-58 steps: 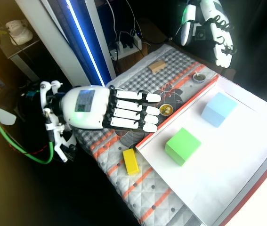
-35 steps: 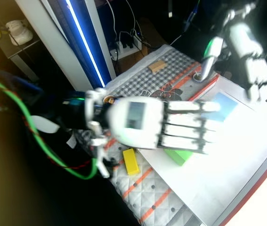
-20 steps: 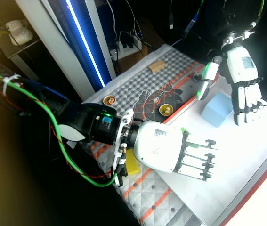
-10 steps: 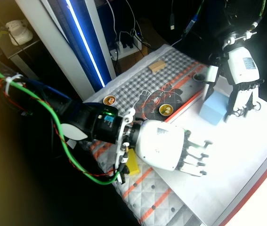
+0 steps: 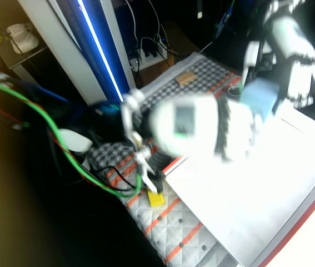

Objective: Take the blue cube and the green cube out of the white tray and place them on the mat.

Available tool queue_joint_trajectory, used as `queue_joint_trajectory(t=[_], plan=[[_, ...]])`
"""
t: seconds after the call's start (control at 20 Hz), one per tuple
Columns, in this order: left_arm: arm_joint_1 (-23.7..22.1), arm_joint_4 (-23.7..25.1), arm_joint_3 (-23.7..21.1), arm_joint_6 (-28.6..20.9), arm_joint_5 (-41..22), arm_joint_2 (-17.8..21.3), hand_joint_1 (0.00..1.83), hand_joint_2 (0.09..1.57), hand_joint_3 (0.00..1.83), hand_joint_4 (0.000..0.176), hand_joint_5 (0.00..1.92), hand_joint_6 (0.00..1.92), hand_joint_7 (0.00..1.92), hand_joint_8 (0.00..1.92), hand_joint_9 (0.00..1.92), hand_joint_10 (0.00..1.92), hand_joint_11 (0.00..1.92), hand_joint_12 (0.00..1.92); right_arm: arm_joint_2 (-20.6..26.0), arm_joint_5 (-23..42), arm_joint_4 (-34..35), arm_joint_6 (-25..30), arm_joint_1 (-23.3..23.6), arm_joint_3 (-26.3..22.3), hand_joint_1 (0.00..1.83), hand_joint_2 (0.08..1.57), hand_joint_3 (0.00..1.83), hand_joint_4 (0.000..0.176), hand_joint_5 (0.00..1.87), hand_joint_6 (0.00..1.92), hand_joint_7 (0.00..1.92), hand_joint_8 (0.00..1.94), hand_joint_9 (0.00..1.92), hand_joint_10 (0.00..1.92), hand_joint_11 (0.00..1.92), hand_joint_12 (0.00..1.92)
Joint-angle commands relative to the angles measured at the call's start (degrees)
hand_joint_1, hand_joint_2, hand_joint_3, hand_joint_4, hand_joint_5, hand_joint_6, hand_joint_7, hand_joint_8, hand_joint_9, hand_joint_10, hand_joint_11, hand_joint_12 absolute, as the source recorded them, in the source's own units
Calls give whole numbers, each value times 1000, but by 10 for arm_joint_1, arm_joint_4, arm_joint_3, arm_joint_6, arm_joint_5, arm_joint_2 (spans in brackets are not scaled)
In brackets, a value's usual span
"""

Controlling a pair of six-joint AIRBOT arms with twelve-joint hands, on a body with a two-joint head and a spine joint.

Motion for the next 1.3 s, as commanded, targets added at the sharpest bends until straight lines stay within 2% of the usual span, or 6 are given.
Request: queue_joint_trajectory(t=[0.0,0.55,0.7,0.85,1.1,1.25], plan=[[6,16,-15,-33,-87,13,1181,1190,0,0,808,1153,869,1268,699,849,172,1498,9,79,14,-1,-7,-13,1363,1114,0,0,968,944,970,963,909,1218,659,1208],[130,177,-99,-270,-92,77,1200,1175,1,0,908,955,833,1360,612,1084,271,1534,97,148,39,7,-191,-111,1360,1145,2,0,832,1104,978,1008,841,1325,567,1220],[144,181,-97,-269,-75,57,937,992,0,0,818,107,761,235,586,667,208,1261,83,148,53,7,-215,-119,1217,1192,0,0,725,1226,959,1166,866,298,262,1239],[148,181,-98,-265,-73,55,678,973,0,69,461,0,487,0,473,103,6,1190,82,148,56,8,-221,-120,912,1092,0,0,483,31,587,38,500,8,23,930],[158,116,-118,-206,-124,68,654,854,0,175,164,1,106,4,110,1,0,342,89,180,64,8,-230,-133,856,943,0,144,2,0,17,1,9,2,0,14],[173,78,-133,-198,-187,90,659,889,4,176,110,3,64,8,28,3,0,0,103,219,83,8,-251,-145,733,953,0,110,0,0,0,0,0,0,0,0]])
